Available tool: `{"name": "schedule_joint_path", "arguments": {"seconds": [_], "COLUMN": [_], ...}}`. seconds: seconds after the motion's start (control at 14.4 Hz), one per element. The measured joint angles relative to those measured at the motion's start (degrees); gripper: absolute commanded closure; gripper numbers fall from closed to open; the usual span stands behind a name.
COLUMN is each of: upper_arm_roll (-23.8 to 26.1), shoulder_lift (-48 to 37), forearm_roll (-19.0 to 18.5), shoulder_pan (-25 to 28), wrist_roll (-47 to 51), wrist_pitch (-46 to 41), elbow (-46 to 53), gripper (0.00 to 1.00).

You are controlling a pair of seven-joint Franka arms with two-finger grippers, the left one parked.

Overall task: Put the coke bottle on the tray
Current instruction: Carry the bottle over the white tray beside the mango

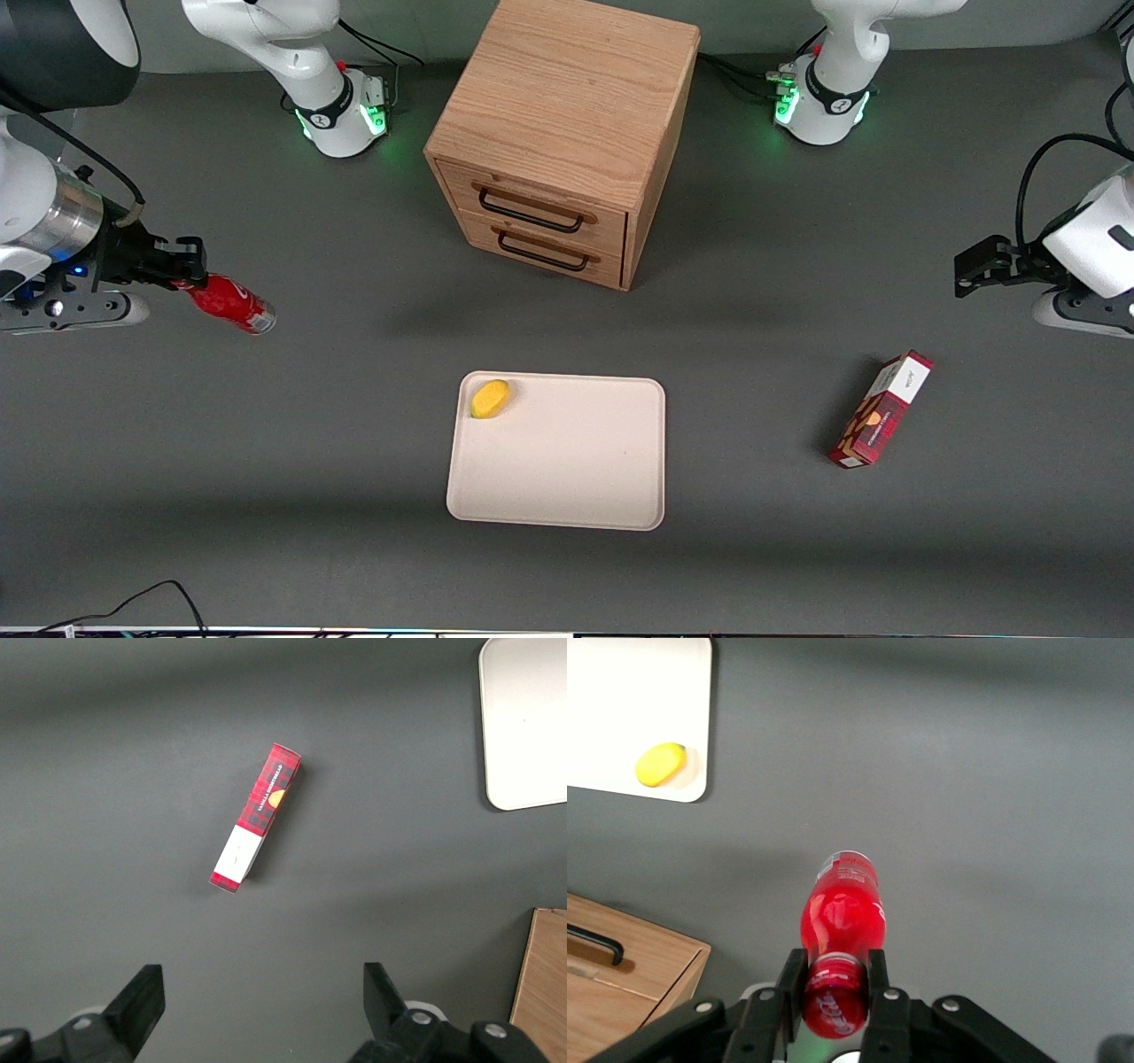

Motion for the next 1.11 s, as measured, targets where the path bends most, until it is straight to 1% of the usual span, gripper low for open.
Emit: {"name": "schedule_joint_path", "arguments": {"seconds": [0.14, 0.28, 0.56, 0.7, 0.83, 0.97, 1.11], "upper_arm_roll": [0.1, 0.5, 1.1, 1.1, 1.1, 1.1, 1.1], "shoulder_lift": [0.5, 1.5, 4.3, 6.7, 10.4, 14.6, 18.7], "forearm_roll": [1.6, 2.8, 3.3, 3.3, 3.3, 3.3, 3.3], "shoulder_pan": [0.5, 1.8, 8.3, 11.0, 12.5, 12.9, 13.3], "wrist_roll": [0.9, 4.3, 13.5, 16.4, 16.9, 16.7, 14.1], "wrist_pitch": [0.3, 2.4, 9.5, 13.9, 18.0, 21.9, 26.2], "elbow": [0.0, 0.0, 0.3, 1.2, 3.3, 6.1, 8.2], "gripper": [1.00, 1.00, 1.00, 1.00, 1.00, 1.00, 1.00]}}
